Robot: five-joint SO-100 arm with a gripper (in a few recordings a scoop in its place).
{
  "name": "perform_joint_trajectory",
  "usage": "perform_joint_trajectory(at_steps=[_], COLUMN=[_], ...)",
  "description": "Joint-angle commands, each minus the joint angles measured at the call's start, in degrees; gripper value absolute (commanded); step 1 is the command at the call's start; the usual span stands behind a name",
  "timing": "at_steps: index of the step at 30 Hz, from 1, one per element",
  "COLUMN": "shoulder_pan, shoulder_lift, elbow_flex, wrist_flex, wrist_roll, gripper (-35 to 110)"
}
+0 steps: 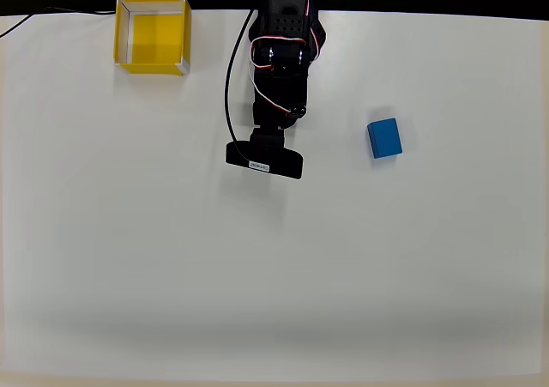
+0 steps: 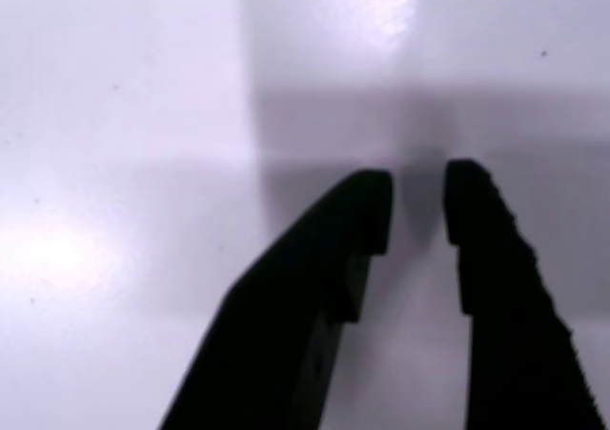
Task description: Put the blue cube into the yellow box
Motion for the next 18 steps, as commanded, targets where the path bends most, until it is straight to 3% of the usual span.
perform_joint_trajectory(at_steps=[1,18], shoulder_pan=[-0.70,-1.67], shoulder_lift=[1.05,-4.48], elbow_flex=[1.49,-5.19], wrist_flex=[0.79,0.97], wrist_roll=[-1.67,-3.16], gripper=[0,0])
